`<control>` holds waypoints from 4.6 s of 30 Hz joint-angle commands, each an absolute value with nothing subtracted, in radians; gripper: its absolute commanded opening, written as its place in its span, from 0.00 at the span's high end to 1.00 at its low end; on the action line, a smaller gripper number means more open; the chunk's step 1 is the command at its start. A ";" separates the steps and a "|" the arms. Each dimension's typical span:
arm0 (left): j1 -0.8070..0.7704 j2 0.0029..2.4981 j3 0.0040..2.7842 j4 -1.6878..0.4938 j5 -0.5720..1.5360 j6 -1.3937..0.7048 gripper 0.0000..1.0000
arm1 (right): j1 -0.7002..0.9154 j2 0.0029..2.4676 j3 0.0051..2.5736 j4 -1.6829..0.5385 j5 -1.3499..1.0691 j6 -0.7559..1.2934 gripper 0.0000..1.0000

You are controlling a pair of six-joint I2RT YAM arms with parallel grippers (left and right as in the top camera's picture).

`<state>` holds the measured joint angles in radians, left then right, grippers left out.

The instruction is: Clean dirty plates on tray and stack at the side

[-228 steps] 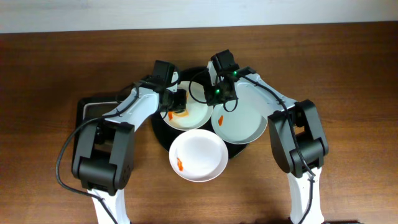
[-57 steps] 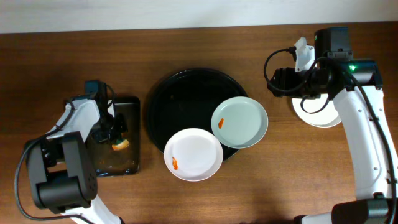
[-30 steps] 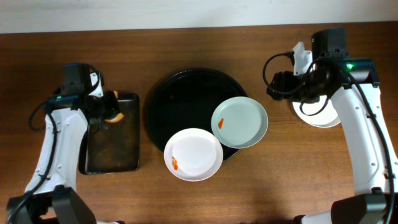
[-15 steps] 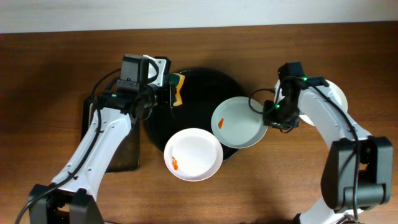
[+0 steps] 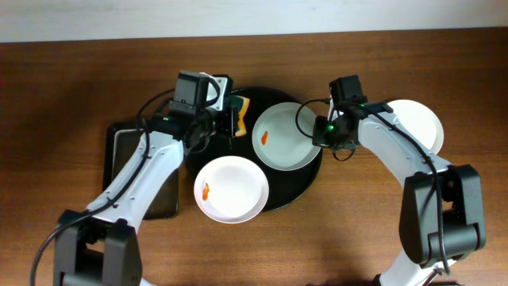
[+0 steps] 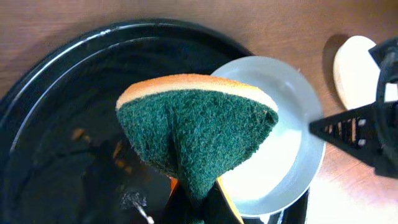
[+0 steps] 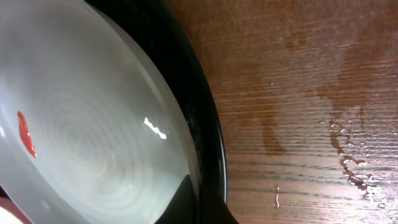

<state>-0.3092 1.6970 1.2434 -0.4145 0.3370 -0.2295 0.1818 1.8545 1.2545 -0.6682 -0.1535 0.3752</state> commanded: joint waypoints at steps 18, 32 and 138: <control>-0.511 2.131 1.269 -0.202 0.216 -0.507 1.00 | 0.204 1.888 1.261 -0.684 -0.133 0.375 0.96; -0.519 2.131 1.509 -0.474 -0.167 -0.297 1.00 | 0.203 1.887 1.261 -0.712 -0.104 0.372 0.96; 0.101 1.845 1.059 -0.763 -0.068 -0.231 0.93 | 0.569 1.975 1.390 -1.118 -0.479 0.384 0.66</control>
